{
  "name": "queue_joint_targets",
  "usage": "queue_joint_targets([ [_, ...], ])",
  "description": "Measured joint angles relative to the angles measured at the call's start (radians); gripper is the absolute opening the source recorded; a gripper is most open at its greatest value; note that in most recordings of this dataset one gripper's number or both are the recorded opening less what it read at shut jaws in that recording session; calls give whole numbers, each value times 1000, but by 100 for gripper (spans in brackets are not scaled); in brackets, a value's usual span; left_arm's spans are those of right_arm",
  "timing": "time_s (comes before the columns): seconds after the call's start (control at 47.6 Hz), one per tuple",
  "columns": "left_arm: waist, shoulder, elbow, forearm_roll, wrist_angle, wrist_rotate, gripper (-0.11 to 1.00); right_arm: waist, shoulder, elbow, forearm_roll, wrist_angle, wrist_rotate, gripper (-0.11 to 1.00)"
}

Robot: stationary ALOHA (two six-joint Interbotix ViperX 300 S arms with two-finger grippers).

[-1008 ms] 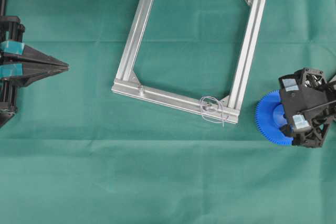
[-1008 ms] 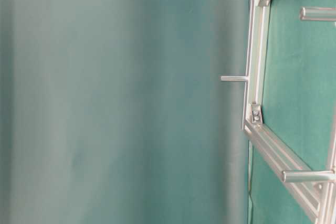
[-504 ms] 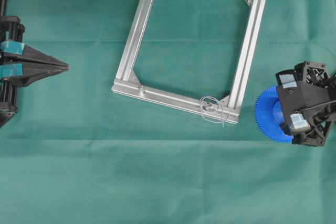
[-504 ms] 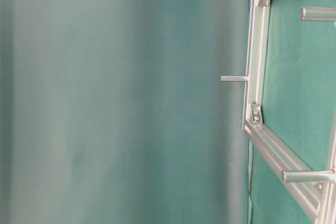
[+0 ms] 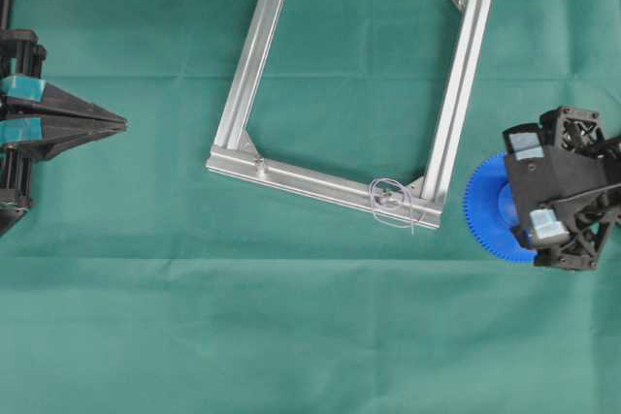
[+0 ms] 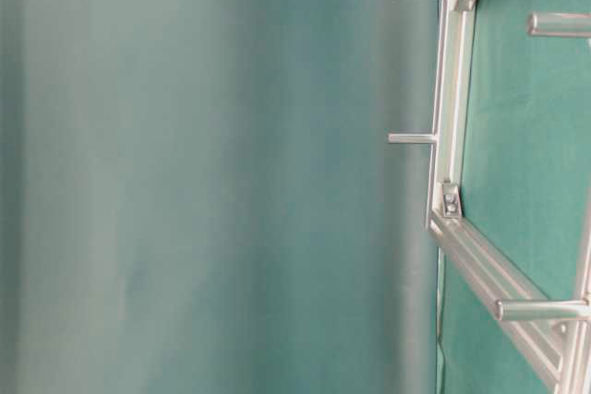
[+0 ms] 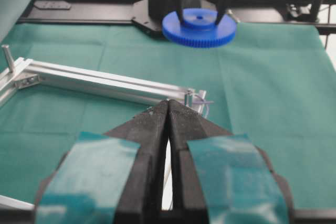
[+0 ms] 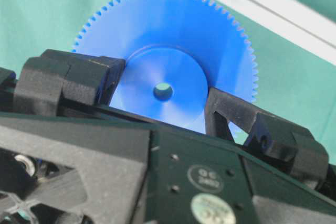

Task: Find the location of the shaft and insert the gear.
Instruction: 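Lift the blue gear and carry it left toward the frame's shaft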

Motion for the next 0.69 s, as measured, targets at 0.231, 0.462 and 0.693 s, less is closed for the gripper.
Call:
queue_joint_targets([
  [0.231, 0, 0, 2, -2, 0, -2, 1, 0, 77, -72, -2, 5, 0, 70],
  [0.462, -2, 0, 2, -2, -2, -2, 1, 0, 158, -152, -26, 5, 0, 70],
  [0.693, -2, 0, 2, -2, 0, -2, 1, -8, 239, -236, -55, 5, 2, 70],
])
